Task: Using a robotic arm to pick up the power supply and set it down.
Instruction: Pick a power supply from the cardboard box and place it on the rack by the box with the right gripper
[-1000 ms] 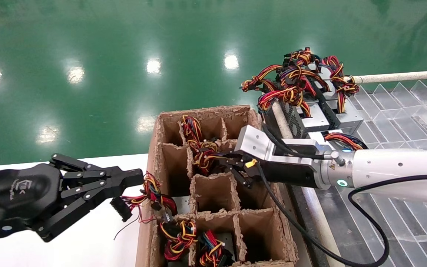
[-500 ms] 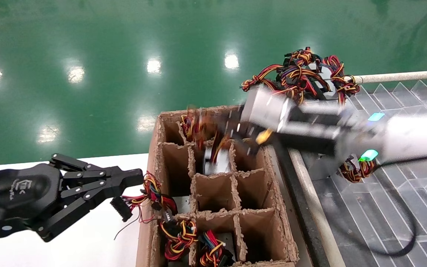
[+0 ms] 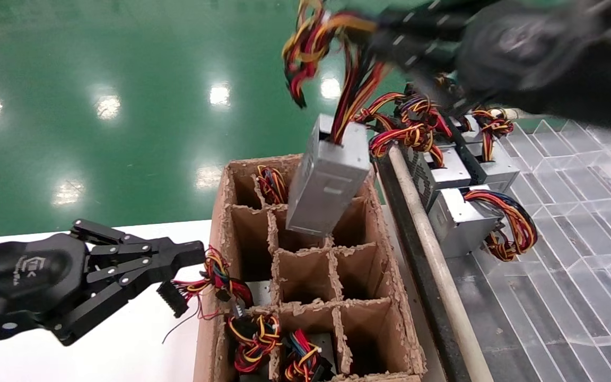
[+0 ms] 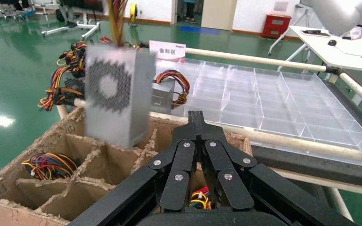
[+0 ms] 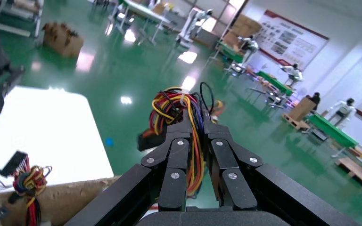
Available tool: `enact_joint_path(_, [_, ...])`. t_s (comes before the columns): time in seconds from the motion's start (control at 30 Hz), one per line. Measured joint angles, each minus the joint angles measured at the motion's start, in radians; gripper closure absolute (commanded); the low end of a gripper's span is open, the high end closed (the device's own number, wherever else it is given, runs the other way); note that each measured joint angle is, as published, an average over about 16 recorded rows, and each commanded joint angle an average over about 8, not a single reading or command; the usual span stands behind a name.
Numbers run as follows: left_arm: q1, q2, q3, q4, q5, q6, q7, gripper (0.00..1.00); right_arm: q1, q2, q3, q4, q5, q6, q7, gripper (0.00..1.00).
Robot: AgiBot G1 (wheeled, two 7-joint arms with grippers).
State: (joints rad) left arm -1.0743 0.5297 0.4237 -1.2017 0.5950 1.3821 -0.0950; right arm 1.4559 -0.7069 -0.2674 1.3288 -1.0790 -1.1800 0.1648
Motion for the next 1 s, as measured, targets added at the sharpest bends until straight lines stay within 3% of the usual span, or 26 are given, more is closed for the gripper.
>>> enact_joint_path(0.37, [0.0,0.0,0.0,0.0,0.0,0.0,0.0,1.0,0.018,0.191,0.099,-0.017,0.119,-0.094,0.059,1.0])
enact_joint_path(1.0, [0.0,0.0,0.0,0.0,0.0,0.0,0.0,1.0,0.038,0.47,0.125,-0.002,0.067,-0.21,0.16,1.0])
